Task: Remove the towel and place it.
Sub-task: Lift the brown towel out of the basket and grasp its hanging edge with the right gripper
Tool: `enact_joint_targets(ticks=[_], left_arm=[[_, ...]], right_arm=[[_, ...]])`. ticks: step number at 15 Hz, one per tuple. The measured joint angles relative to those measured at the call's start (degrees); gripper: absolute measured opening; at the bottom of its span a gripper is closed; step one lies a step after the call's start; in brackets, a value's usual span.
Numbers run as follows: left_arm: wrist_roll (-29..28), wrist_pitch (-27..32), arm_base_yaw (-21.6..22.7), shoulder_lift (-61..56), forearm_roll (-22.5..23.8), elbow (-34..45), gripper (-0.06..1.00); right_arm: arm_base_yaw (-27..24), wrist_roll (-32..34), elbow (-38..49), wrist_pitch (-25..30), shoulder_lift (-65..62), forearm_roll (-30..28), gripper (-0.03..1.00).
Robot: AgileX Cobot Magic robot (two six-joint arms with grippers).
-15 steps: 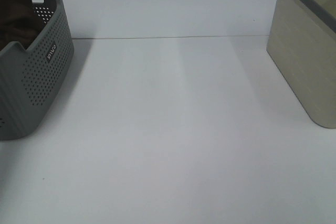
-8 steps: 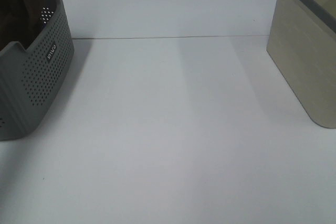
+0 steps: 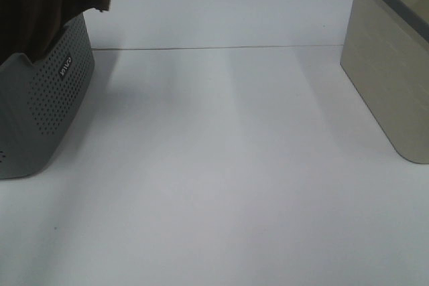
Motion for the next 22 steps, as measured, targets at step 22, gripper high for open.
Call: enact_joint_targets(ticks=[22], left_arm=[[4.76, -3.55, -29.45, 14.27, 0.0, 0.0, 0.0]], right_arm=[[0.17, -106.28, -0.8, -11.23, 78.27, 99.35, 0.63]])
